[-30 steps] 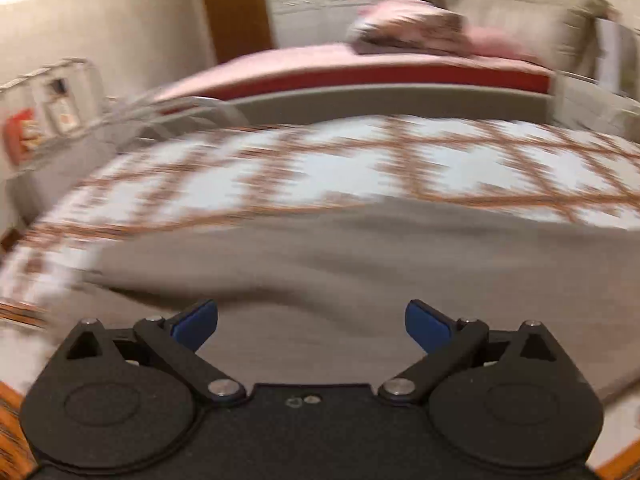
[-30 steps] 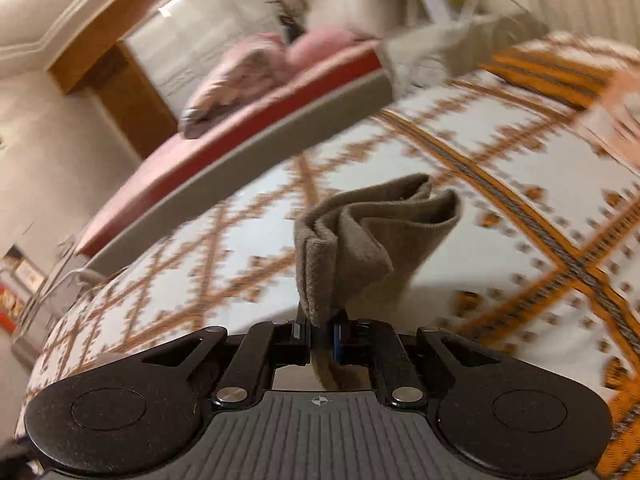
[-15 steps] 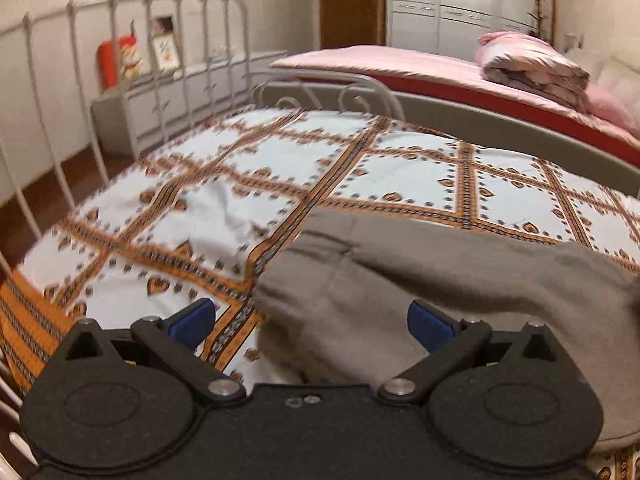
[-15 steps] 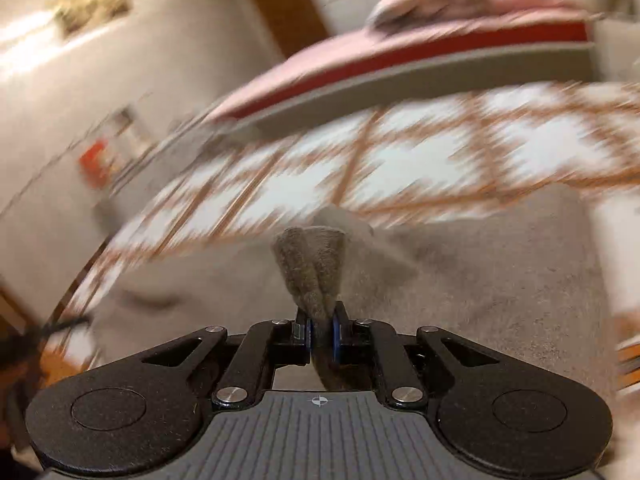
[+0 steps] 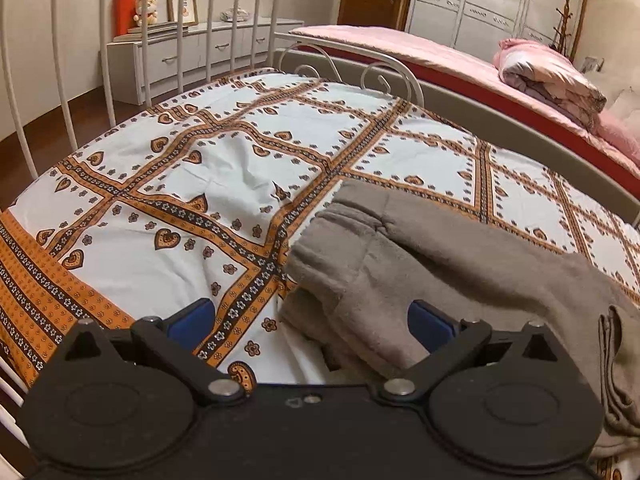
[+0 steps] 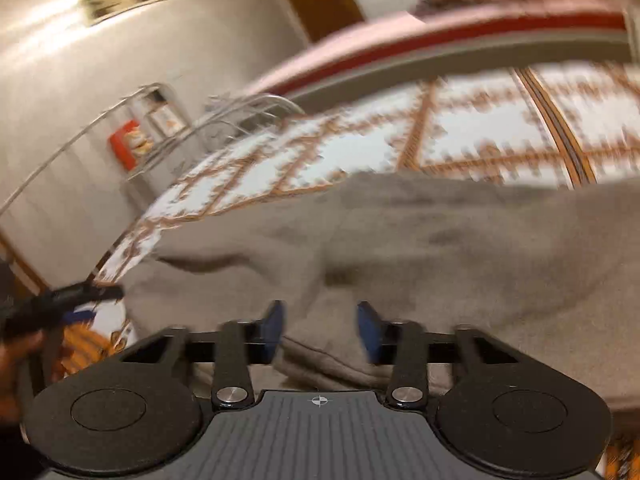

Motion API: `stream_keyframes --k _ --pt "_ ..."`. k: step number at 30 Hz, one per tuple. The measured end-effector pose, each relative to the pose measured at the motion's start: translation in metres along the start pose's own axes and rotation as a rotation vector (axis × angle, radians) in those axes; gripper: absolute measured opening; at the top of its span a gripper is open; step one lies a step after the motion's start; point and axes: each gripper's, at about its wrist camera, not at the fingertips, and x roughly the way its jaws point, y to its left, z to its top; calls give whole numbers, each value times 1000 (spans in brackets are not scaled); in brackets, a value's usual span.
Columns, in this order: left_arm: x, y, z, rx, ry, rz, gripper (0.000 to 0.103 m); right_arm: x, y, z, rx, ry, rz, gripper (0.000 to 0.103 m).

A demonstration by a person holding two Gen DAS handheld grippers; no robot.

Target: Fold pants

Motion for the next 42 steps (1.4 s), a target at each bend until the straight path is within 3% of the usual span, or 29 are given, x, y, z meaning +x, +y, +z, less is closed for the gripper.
stream_keyframes --k 2,7,11,13,15,17,21,24,28,32,34,36,42 --pt "1 -2 -1 11 8 -4 97 25 -3 -10 55 129 33 22" --pt "3 -6 -3 35 20 -8 97 13 -11 6 32 65 81 22" --pt "6 -10 -3 42 40 -10 97 16 -33 39 114 -42 -11 22" --pt "6 -11 -4 45 43 -13 97 36 -40 53 133 -18 -38 22" --pt "8 -12 -6 51 57 -12 97 62 -45 57 122 77 -61 22" --pt "10 -12 -8 53 70 -11 97 70 -42 61 101 80 -66 22" --pt "13 -7 -7 16 83 -19 97 43 -34 64 60 29 -10 22" --pt "14 -2 -7 -23 93 -32 96 21 -32 57 -7 38 -5 22" --pt "13 -3 -9 -13 104 -28 96 -18 -49 45 -65 -32 -123 22" --pt "15 -2 -11 7 110 -20 96 -52 -104 61 50 -148 -312 22" --pt "18 -2 -12 2 119 -15 96 -48 -137 67 106 -95 -366 22" --pt "19 -4 -12 4 122 -9 96 -34 -161 66 128 11 -359 22" --pt "19 -11 -12 35 120 -3 96 -70 -131 66 29 -25 -291 22"
